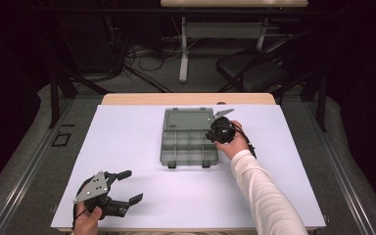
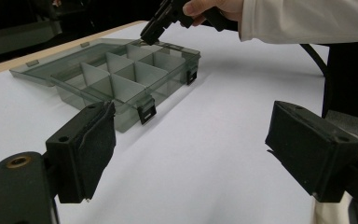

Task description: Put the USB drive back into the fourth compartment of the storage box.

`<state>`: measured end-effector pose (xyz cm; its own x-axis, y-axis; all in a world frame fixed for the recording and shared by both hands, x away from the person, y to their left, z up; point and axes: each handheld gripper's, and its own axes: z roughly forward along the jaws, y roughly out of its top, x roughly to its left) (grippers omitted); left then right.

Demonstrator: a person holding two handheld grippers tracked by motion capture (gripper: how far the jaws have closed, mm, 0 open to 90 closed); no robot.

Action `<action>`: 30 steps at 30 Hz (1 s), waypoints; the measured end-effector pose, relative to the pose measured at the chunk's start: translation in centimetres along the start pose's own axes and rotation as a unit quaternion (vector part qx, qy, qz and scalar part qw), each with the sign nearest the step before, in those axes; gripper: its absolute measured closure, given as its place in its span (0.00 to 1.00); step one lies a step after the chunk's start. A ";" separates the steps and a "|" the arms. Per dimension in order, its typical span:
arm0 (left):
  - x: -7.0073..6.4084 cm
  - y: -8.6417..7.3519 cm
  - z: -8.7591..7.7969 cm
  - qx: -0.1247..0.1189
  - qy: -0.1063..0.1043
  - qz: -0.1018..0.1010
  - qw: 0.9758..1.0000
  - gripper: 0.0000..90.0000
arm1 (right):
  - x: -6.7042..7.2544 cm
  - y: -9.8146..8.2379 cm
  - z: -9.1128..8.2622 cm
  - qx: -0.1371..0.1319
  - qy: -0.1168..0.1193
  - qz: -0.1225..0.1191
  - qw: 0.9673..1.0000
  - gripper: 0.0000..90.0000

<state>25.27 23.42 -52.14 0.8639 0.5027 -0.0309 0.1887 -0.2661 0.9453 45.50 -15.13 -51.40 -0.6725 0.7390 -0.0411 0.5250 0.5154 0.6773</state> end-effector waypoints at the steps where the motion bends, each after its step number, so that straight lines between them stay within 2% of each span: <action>1: 0.0 0.0 0.0 0.000 0.000 -0.001 1.000 0.17 | 0.0 0.0 0.0 0.001 0.000 0.001 1.000 0.88; 7: 0.1 0.0 0.1 -0.001 -0.001 -0.002 1.000 0.18 | -0.1 0.0 0.0 -0.001 0.000 0.004 1.000 0.88; 24: 0.0 0.0 0.0 -0.001 0.000 0.000 1.000 0.17 | 0.1 0.0 0.0 0.001 -0.004 -0.007 1.000 0.88; 30: 0.1 0.0 0.0 0.001 0.001 0.001 1.000 0.18 | 0.1 0.0 -0.1 -0.005 -0.004 -0.001 1.000 0.84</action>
<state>25.32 23.44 -52.15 0.8635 0.5036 -0.0283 0.1876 -0.2686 0.9448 45.41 -15.12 -51.32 -0.6698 0.7410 -0.0483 0.5181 0.5129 0.6845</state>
